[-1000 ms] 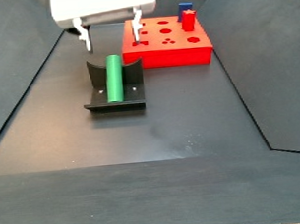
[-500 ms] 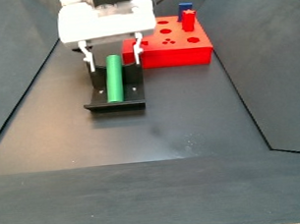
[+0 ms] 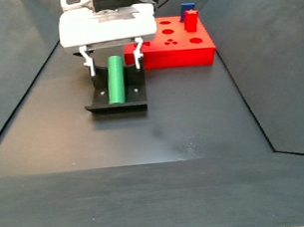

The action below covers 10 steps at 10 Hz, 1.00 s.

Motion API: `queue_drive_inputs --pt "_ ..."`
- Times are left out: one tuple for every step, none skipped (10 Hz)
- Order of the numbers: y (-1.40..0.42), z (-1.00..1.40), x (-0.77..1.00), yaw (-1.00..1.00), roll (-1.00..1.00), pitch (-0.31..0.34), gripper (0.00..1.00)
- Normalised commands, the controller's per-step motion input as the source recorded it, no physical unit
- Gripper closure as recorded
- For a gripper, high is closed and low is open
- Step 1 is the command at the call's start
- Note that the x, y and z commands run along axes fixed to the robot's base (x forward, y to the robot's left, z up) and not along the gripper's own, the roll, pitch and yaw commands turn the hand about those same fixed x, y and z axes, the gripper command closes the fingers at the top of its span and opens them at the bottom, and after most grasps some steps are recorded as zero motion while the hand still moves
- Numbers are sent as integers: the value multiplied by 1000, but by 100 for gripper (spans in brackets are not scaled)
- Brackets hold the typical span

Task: Pick up the round object. Move up. Place the round object on the fixture. Regrasp the round object. Move to above the board. Insert the round object.
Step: Regrasp the round object, then move to above the board.

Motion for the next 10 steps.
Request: queue_drive_inputs --pt "-1 -175 12 -23 57 12 0" --pt "0 0 0 0 0 0 100" --pt "-156 1000 -16 311 185 -142 100" --pt "-158 1000 -20 278 169 -146 100" --pt "-153 1000 -19 232 145 -159 100" --pt "-143 1000 -18 145 83 -177 100" --pt "-140 1000 -20 89 50 -184 100" --pt "-136 1000 -24 59 34 -183 100" --pt "-128 1000 -34 -6 3 -162 100" --pt "-126 1000 -36 -29 -8 -149 100"
